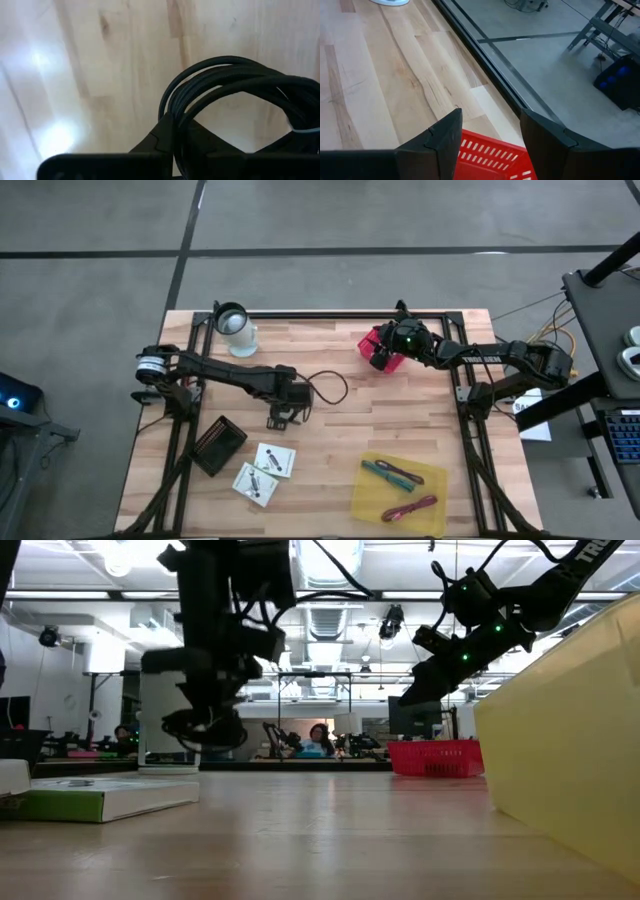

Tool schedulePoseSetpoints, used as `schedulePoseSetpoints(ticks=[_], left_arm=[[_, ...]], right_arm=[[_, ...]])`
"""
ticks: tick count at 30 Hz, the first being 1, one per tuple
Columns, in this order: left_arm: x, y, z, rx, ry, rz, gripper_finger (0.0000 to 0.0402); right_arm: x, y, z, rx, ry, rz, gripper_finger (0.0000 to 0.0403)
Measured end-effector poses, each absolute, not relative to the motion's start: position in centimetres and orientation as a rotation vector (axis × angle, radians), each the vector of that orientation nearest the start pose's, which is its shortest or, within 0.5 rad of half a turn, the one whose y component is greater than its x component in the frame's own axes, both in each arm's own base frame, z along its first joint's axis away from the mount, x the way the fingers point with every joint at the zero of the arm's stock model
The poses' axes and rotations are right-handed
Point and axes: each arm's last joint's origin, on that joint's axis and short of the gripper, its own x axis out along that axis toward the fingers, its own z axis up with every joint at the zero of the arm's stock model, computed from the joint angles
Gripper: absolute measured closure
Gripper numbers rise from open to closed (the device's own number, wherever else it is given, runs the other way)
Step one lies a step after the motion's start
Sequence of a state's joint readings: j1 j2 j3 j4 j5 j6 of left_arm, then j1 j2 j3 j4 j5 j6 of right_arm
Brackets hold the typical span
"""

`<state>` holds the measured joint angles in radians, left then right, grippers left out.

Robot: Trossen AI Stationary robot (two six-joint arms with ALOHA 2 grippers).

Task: Pick and place items into bin
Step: Put the black charger cable into the yellow bin

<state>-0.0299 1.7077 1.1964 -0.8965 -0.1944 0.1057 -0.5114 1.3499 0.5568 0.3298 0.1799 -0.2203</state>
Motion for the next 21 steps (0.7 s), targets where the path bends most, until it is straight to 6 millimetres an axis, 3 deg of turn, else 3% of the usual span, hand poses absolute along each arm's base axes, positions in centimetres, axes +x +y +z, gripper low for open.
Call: schedulePoseSetpoints(ticks=[10,17,21], left_arm=[[29.5,-2.1,24.3,-0.037,1.643,0.275,0.0400],[28.4,-4.4,24.6,-0.350,1.731,0.421,0.0400],[27.9,-5.5,24.7,-0.420,1.775,0.470,0.0400]], right_arm=[[22.7,-13.3,18.6,-0.130,0.538,-0.624,0.0216],[22.7,-13.3,18.5,-0.130,0.539,-0.623,0.0216],[22.7,-13.3,18.6,-0.134,0.538,-0.623,0.0216]])
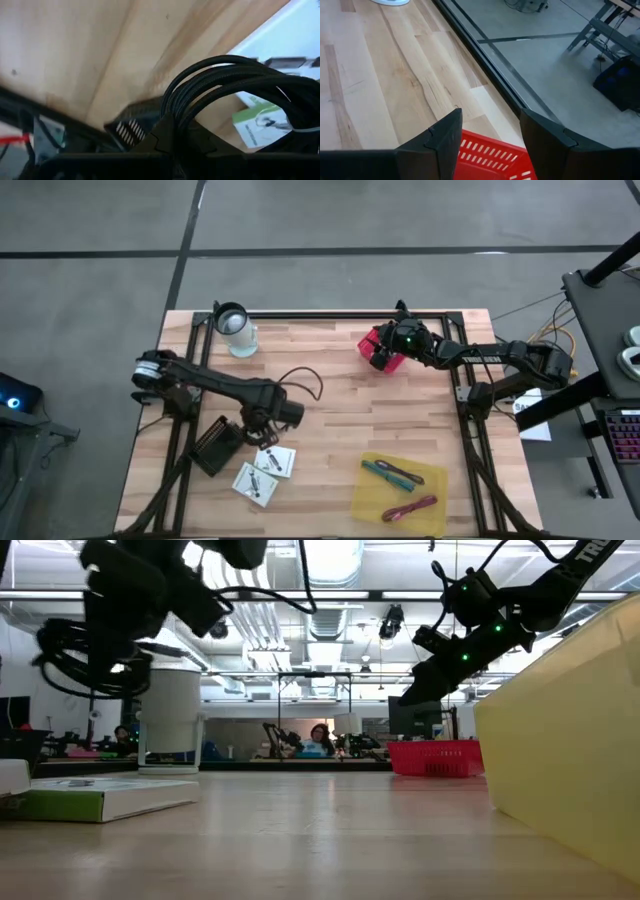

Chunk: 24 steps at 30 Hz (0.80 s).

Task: Pick and place items into bin
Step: Put the black charger cable into the yellow bin

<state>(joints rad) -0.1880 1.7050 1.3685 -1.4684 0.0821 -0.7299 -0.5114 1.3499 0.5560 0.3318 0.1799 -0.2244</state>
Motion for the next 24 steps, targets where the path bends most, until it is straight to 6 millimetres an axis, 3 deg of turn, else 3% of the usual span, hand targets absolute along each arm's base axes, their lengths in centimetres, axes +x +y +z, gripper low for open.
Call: schedulePoseSetpoints(ticks=[10,16,24], left_arm=[[25.7,-7.4,25.2,-0.525,1.830,0.680,0.0400],[23.4,-7.9,25.0,-0.610,1.837,0.763,0.0400],[20.7,-7.8,24.1,-0.774,1.694,0.774,0.0400]], right_arm=[[22.8,-13.4,18.8,-0.153,0.519,-0.623,0.0216],[22.8,-13.4,18.8,-0.159,0.517,-0.621,0.0216],[22.8,-13.4,18.9,-0.164,0.502,-0.624,0.0216]])
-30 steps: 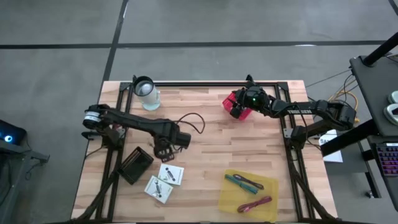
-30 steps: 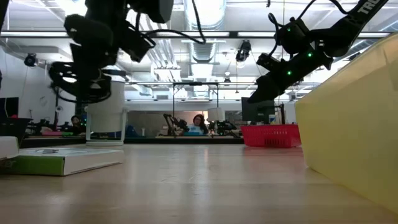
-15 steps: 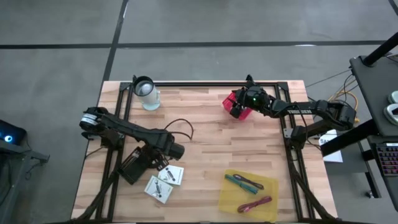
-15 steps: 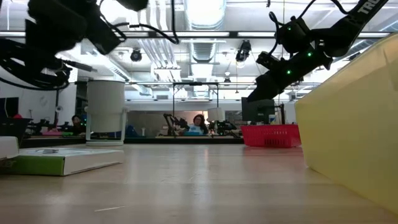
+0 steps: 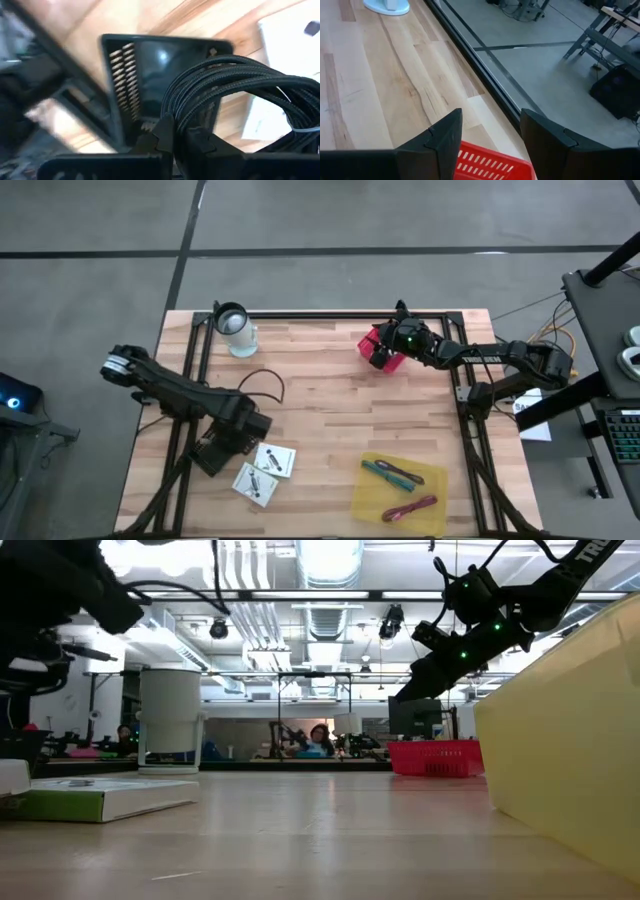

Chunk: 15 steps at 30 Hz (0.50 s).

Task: Pick and place items into bin
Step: Put the black charger cable into the yellow bin

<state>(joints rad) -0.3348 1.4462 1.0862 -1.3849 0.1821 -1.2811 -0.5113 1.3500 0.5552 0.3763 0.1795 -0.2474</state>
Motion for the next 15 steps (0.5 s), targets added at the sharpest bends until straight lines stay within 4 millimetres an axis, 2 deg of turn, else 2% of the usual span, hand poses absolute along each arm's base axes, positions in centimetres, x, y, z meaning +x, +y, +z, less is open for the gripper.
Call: schedulePoseSetpoints(ticks=[6,15], left_arm=[[19.7,-7.6,22.4,-0.866,1.618,0.765,0.0400],[18.3,-7.6,22.3,-0.983,1.662,0.863,0.0400]], right_arm=[[22.8,-13.4,18.9,-0.164,0.502,-0.624,0.0216],[22.8,-13.4,18.9,-0.163,0.503,-0.624,0.0216]])
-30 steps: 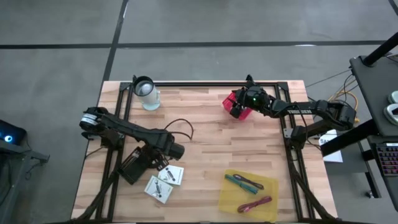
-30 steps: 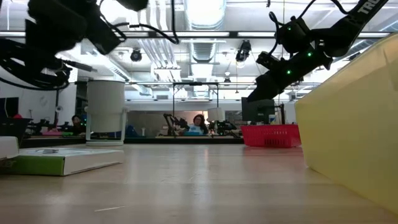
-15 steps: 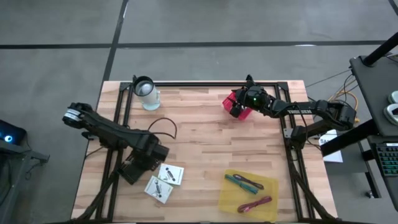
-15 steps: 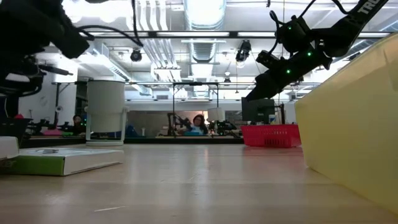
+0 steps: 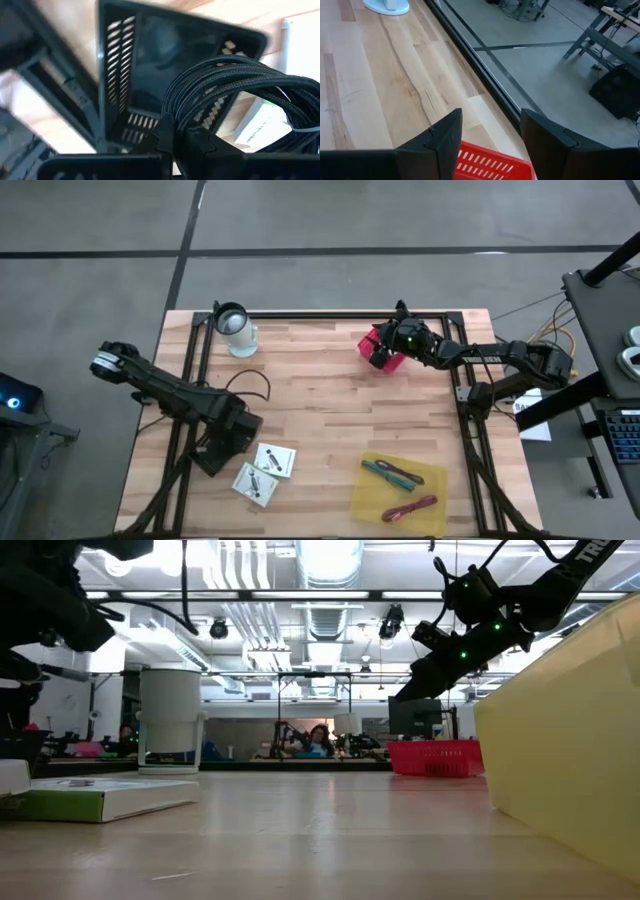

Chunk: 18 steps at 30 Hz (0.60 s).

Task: Pick and place items into bin
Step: Put the black charger cable into the yellow bin

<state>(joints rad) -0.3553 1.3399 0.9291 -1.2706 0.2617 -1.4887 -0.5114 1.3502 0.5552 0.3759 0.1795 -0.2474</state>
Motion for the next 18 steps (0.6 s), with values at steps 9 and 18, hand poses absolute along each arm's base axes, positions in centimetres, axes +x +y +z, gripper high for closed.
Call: schedulePoseSetpoints(ticks=[9,18], left_arm=[[18.02,-8.26,22.13,-1.042,1.709,0.902,0.0400],[18.02,-8.37,22.00,-1.020,1.728,0.880,0.0400]], right_arm=[[22.82,-13.40,18.91,-0.163,0.503,-0.624,0.0216],[22.82,-13.40,18.90,-0.160,0.502,-0.625,0.0216]])
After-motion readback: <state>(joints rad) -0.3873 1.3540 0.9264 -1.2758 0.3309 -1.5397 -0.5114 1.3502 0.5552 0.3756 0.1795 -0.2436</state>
